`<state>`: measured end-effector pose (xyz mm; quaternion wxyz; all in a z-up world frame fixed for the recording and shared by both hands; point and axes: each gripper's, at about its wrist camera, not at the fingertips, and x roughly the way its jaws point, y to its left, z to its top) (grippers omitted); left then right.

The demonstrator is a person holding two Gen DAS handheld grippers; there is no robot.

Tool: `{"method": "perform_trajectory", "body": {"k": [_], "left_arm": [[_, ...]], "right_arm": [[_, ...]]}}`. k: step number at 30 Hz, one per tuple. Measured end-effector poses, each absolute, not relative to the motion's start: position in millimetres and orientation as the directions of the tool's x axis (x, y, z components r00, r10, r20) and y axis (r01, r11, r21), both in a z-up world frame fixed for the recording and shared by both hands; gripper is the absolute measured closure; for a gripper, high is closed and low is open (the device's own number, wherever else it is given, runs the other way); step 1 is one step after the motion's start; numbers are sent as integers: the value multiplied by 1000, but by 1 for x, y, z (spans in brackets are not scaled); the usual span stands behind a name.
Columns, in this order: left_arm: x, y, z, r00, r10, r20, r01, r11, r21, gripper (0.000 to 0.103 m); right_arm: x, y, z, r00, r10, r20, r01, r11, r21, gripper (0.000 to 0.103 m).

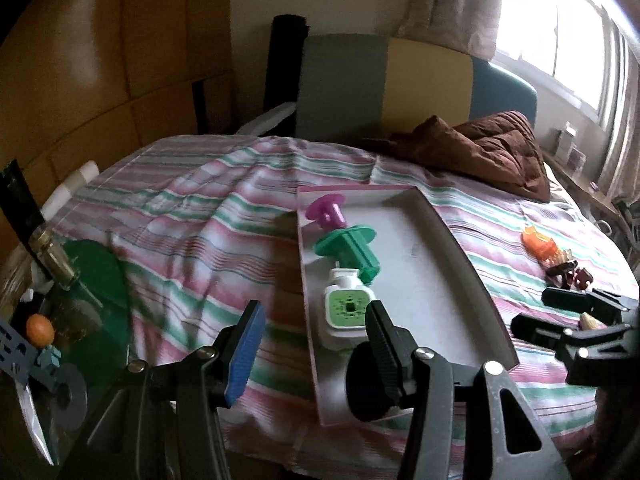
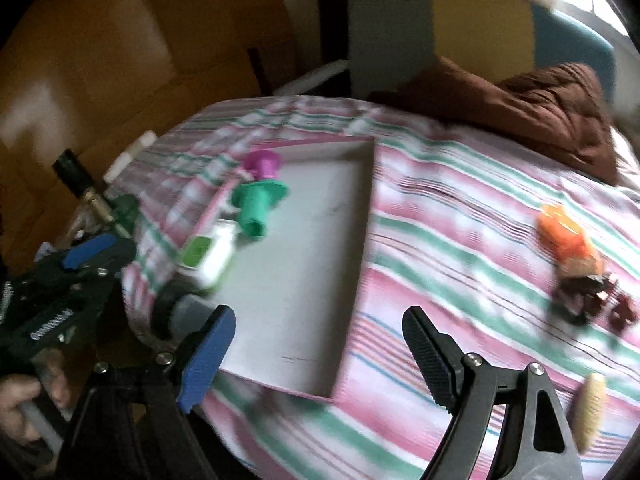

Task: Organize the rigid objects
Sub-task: 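Withdraw both grippers from the tray toward the loose objects on the bedspread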

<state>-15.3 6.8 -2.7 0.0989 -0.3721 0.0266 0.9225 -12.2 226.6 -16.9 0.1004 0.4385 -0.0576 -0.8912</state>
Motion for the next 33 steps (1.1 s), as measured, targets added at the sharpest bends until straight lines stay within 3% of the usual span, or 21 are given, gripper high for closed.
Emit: {"method": "perform_trajectory", "body": {"k": [8, 16, 22, 27, 33], "left_arm": [[-15, 36, 3, -687, 221, -692, -286, -958, -22, 50], [-12, 66, 12, -672, 285, -684, -363, -931, -31, 50], [-5, 110, 15, -628, 362, -689, -470, -882, -35, 50], [-3, 164, 3, -501, 455, -736, -591, -801, -93, 50], [2, 245, -23, -278, 546, -791, -717, -665, -207, 50]], "right_arm": [[2, 311, -26, -579, -62, -813, -67, -990, 123, 17], [18, 407, -15, -582, 157, -798, -310, -950, 39, 17], [55, 489, -14, -573, 316, -756, -581, -807, 102, 16], [81, 539, -29, -581, 218, -784, -692, -640, 335, 15], [82, 549, -43, -569, 130, -812, -704, -588, 399, 15]]}}
